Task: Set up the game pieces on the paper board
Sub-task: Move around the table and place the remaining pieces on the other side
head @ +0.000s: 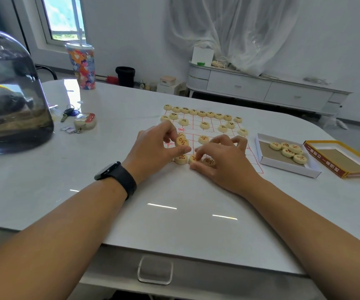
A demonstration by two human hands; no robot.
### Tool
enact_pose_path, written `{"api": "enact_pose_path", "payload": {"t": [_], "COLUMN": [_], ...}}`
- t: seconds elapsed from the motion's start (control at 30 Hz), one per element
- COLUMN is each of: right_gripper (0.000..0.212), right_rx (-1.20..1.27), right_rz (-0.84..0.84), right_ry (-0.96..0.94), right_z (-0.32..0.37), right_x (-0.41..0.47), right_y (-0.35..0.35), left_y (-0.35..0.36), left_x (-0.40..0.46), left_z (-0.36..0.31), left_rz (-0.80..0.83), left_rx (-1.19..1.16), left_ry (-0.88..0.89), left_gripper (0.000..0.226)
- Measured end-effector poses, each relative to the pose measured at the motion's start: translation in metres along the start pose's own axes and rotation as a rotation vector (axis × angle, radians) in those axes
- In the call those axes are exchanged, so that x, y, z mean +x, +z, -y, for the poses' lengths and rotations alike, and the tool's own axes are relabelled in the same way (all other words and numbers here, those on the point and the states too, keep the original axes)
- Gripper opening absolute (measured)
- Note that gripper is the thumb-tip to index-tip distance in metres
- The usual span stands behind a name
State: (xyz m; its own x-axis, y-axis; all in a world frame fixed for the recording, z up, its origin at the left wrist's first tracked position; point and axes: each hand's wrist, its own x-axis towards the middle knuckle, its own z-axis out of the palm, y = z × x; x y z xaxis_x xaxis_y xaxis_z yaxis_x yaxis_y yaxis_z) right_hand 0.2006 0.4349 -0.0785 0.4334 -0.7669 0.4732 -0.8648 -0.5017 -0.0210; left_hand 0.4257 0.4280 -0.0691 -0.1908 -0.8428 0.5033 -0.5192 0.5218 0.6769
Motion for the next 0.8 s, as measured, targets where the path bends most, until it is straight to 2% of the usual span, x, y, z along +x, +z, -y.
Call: {"api": "enact_pose_path", "payload": {"t": [0.2, 0.37, 0.63, 0.8], "right_gripper": [0.032, 0.046, 0.049, 0.042], "right_rx": [0.126, -0.029, 0.053, 0.08], "right_rz": [-0.196, -0.106, -0.004, 0.045], "right_ry": [-0.006, -0.152, -0.136, -0.129], "right_z": [-0.005, -0.001, -0.004, -0.004], "right_x": [-0.002, -0.005, -0.007, -0.011], "right_y": [-0.006, -0.006, -0.006, -0.01], "left_y": [0.001, 0.005, 0.009, 0.01], "left_x": [-0.001, -0.002, -0.003, -0.005], "left_z": [-0.001, -0.001, -0.005, -0.008], "left_rz": [0.047, 0.143, 0.26, 0.329], "left_rx": [-0.017, -0.001, -0.13, -0.152], "left_ry": [0.035, 0.058, 0.005, -0.008], "left_gripper": [0.04, 0.042, 0.064, 0.06]}}
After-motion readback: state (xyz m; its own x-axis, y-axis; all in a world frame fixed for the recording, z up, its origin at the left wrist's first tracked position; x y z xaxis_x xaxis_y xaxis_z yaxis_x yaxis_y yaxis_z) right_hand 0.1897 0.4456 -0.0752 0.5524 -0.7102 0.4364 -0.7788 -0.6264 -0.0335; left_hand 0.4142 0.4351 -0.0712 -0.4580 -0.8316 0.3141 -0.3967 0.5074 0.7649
